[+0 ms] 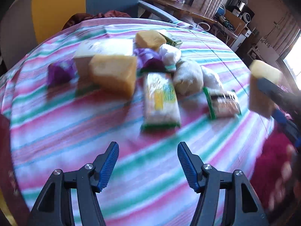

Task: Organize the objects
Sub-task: 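Grasp a yellow sponge with the right tool while the left tool grasps the WEIDAN snack packet, then lower the WEIDAN packet into the gold tray and open the left tool while the right tool carries the sponge, then lower the yellow sponge into the gold tray and open the right tool, then move both tools back toward the remaining items on the cloth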

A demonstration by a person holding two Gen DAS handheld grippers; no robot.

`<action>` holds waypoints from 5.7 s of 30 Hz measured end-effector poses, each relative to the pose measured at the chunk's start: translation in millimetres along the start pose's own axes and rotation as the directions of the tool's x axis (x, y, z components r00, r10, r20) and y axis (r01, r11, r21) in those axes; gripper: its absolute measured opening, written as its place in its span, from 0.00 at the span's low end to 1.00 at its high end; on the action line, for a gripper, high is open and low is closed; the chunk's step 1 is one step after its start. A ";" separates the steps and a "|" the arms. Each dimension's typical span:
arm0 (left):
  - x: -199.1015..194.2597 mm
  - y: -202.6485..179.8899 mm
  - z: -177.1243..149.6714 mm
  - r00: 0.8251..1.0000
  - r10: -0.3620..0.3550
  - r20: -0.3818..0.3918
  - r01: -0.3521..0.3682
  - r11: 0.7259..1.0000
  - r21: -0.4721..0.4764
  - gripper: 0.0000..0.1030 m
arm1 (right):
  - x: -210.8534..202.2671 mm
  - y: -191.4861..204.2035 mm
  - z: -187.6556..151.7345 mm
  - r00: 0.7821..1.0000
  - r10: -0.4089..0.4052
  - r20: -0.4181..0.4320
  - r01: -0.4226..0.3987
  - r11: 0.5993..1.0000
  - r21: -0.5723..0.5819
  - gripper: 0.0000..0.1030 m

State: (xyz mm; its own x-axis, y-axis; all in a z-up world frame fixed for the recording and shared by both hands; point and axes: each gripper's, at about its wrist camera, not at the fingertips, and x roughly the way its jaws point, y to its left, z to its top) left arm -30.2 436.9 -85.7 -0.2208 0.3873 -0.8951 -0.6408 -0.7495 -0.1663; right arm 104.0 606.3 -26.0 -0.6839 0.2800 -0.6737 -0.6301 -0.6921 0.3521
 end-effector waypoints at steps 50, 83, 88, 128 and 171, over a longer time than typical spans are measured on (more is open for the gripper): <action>-134.0 137.3 -146.4 0.930 0.102 0.354 -0.071 0.992 -0.101 0.47 | 21.8 46.7 -20.5 0.994 0.047 -0.104 -0.072 0.964 -0.254 0.72; -133.4 396.3 -131.4 0.954 0.299 0.028 -0.246 0.830 -0.500 0.47 | -44.0 284.4 -178.2 0.805 0.454 -0.382 -0.589 0.691 -0.419 0.75; -157.1 393.2 -148.3 0.952 0.288 0.104 -0.187 0.816 -0.546 0.47 | -34.4 313.1 -203.2 0.787 0.430 -0.443 -0.608 0.659 -0.442 0.75; -220.0 338.0 -231.2 0.889 0.383 0.250 -0.189 0.806 -0.561 0.47 | -18.4 370.9 -204.2 0.895 0.289 -0.340 -0.444 0.659 -0.607 1.00; -138.1 76.6 -169.1 0.978 0.049 0.201 -0.063 0.996 0.065 0.47 | 97.8 -35.3 -1.2 0.924 -0.010 -0.382 0.046 0.995 0.085 1.00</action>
State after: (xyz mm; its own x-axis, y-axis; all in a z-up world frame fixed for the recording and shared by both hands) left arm 75.5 235.3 -44.8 -0.3952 0.4503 -0.8007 -0.6720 -0.7360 -0.0823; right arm 59.8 657.3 -105.0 -0.4854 0.0117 -0.8742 -0.6897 -0.6196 0.3747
